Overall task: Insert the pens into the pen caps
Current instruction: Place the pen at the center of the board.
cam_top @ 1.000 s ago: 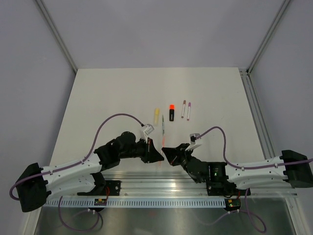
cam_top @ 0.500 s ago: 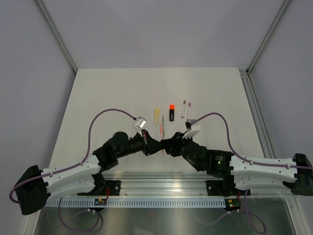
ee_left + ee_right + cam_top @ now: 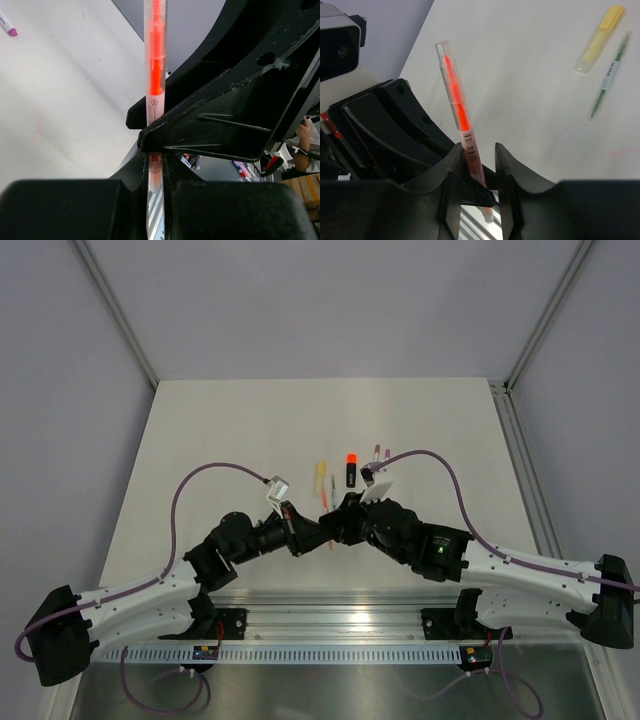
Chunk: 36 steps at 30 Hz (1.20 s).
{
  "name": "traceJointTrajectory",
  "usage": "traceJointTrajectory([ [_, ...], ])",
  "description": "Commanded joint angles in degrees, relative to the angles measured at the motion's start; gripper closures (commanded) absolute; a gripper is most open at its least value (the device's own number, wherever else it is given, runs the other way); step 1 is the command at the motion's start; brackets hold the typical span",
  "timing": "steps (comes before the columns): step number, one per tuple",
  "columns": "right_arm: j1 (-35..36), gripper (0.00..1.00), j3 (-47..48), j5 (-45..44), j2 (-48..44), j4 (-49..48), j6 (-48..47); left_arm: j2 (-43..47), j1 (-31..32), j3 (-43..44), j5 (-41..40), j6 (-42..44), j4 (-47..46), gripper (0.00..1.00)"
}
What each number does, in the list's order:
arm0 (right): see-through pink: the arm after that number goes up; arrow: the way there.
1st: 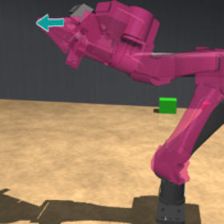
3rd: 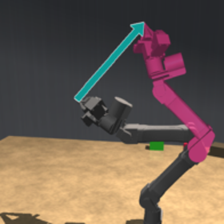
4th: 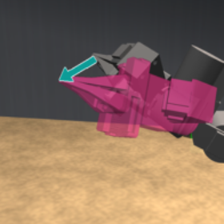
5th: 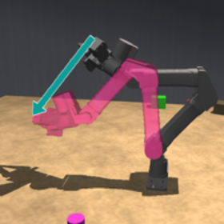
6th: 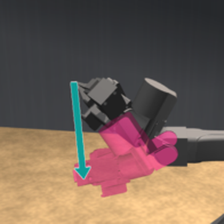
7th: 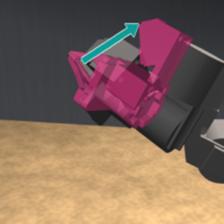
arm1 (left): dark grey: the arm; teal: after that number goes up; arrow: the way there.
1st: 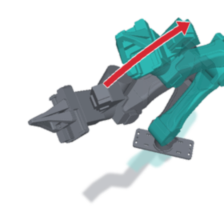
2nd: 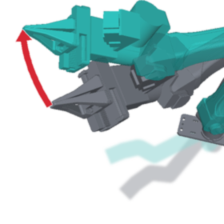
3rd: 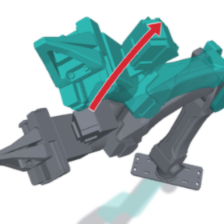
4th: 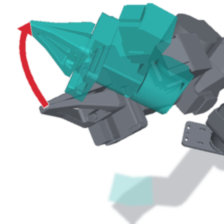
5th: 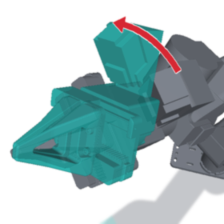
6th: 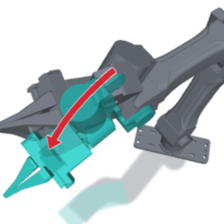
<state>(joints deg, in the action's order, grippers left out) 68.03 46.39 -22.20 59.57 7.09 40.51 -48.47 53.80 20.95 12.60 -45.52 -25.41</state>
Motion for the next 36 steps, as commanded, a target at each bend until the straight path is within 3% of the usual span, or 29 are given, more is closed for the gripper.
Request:
traceJointTrajectory([
  [1,-1.76,0.71,2.04,2.42,1.34,0.03,-2.28,0.48,0.16,0.14,-0.12,1.04,-6.06,1.00],
  [5,-2.72,0.94,1.86,1.37,1.86,-0.15,-2.63,1.09,0.16,-0.47,-0.73,1.04,-5.88,1.00],
  [7,-5.26,1.00,1.77,3.28,2.39,0.29,-2.89,1.71,0.16,-0.65,-0.91,1.65,-5.27,0.99],
  [9,-7.81,1.00,1.25,6.10,3.35,-0.32,-3.24,2.76,0.16,-0.38,-0.74,2.53,-3.08,0.89],
  [10,-9.22,1.00,1.07,8.63,3.88,-0.50,-3.68,3.37,0.16,-0.56,-0.74,2.63,-2.20,0.81],
  [11,-12.28,1.00,0.90,9.79,4.41,-0.85,-4.03,4.16,0.16,-0.91,-0.91,2.89,-1.41,0.63],
  [14,-18.08,1.00,-0.24,13.92,8.00,-2.51,-5.53,8.12,0.16,-2.31,-3.10,4.12,3.77,0.30],
  [18,-25.56,1.00,-0.78,18.59,12.93,-3.93,-7.64,13.39,0.16,-3.20,-5.91,6.05,12.82,0.09],
  [21,-29.87,1.00,1.14,19.73,18.81,-4.28,-10.00,17.52,0.16,-3.28,-8.37,7.45,17.30,0.03],
  [27,-34.01,1.00,6.95,19.64,30.59,-2.26,-11.68,24.54,0.16,-1.88,-16.89,10.45,29.34,0.02],
  [36,-36.92,0.98,11.52,20.09,40.62,0.38,-12.91,27.02,0.16,-3.72,-19.54,9.57,33.84,0.02],
])
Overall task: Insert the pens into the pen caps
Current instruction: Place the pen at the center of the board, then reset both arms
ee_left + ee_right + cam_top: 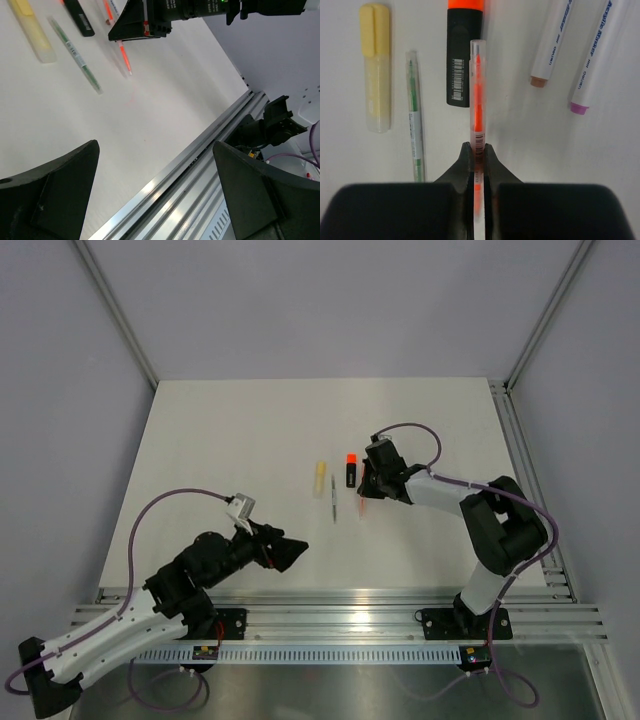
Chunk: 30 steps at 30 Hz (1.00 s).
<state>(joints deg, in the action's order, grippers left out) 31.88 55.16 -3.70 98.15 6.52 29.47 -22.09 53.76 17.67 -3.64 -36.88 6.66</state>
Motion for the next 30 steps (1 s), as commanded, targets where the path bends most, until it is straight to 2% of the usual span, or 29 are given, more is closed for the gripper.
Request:
traceJointTrajectory([
  [1,-0.77,0.96,3.02,1.25,2.48,1.21,-1.96,1.08,0.21,-0.44,-3.57,0.85,2.13,0.02],
  [4,-1.03,0.87,3.90,1.51,3.89,2.00,-2.05,1.78,0.21,-0.18,-4.18,0.85,3.54,0.02],
  [10,-1.03,0.58,4.35,0.01,4.16,3.14,-1.79,2.49,0.21,2.02,-7.08,-0.29,8.63,0.01],
  [11,-1.03,0.54,4.35,0.27,3.11,3.14,-1.79,2.66,0.21,2.10,-7.69,-0.47,8.81,0.01],
  [12,-1.03,0.46,4.26,0.54,2.49,3.14,-1.88,2.92,0.21,2.28,-7.96,-0.82,9.16,0.01],
  [16,-1.03,0.34,4.52,0.45,-1.81,4.63,-2.32,2.66,0.21,6.22,-8.05,-0.73,11.71,0.01],
  [21,-1.03,0.18,1.63,2.73,-14.89,5.08,-2.05,3.01,0.21,10.88,-7.44,-1.17,15.31,0.01],
  [24,-1.03,0.02,-0.22,6.84,-23.51,5.16,-2.05,2.66,0.21,14.75,-7.00,-1.44,17.86,0.01],
  [30,-1.03,0.00,-4.61,8.89,-43.36,6.40,-3.37,1.52,0.21,24.33,-8.58,4.08,21.47,0.01],
])
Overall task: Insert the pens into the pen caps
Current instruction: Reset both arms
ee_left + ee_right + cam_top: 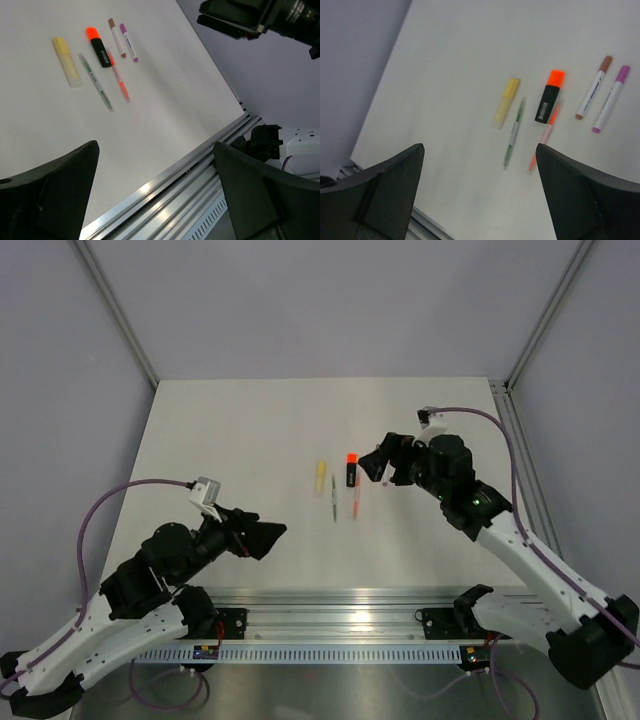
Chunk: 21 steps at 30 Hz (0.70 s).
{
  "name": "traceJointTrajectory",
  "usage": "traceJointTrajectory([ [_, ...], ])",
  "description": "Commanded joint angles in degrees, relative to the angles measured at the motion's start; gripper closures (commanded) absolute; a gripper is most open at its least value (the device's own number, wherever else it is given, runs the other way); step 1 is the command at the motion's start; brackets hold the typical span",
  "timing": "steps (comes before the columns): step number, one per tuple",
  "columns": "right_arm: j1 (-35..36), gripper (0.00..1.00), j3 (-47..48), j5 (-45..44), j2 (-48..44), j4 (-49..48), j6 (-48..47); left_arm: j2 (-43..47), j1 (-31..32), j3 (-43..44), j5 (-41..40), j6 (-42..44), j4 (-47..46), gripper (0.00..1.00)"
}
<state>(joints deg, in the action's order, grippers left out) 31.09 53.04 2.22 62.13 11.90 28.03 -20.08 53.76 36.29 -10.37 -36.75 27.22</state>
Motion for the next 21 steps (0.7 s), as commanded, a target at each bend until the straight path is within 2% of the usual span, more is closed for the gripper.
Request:
traceJointTrajectory([
  [1,-0.15,0.01,-3.28,2.79,-10.50,1.02,-2.36,-0.93,0.21,6.85,-2.11,4.93,1.42,0.01],
  [4,-0.15,0.01,-6.27,1.04,-28.66,0.50,-4.47,-2.16,0.21,11.07,-4.74,8.97,3.53,0.01],
  [7,-0.15,0.01,-7.86,-0.10,-37.92,2.94,-6.14,-2.25,0.21,12.05,-9.22,11.79,4.94,0.01],
  [11,-0.15,0.01,-7.68,-6.60,-41.03,8.40,-7.74,-1.55,0.21,12.31,-10.90,14.24,4.50,0.01],
  [16,-0.24,0.01,-11.01,-10.12,-45.59,3.84,-5.80,-0.05,0.21,13.54,-12.04,15.92,5.91,0.01],
  [18,-0.15,0.01,-11.55,-13.53,-45.78,3.30,-4.92,0.82,0.21,12.93,-11.08,16.80,5.39,0.01],
  [21,-0.15,0.01,-8.40,-16.54,-42.19,8.46,-5.09,2.06,0.21,12.83,-11.95,18.38,5.30,0.01],
])
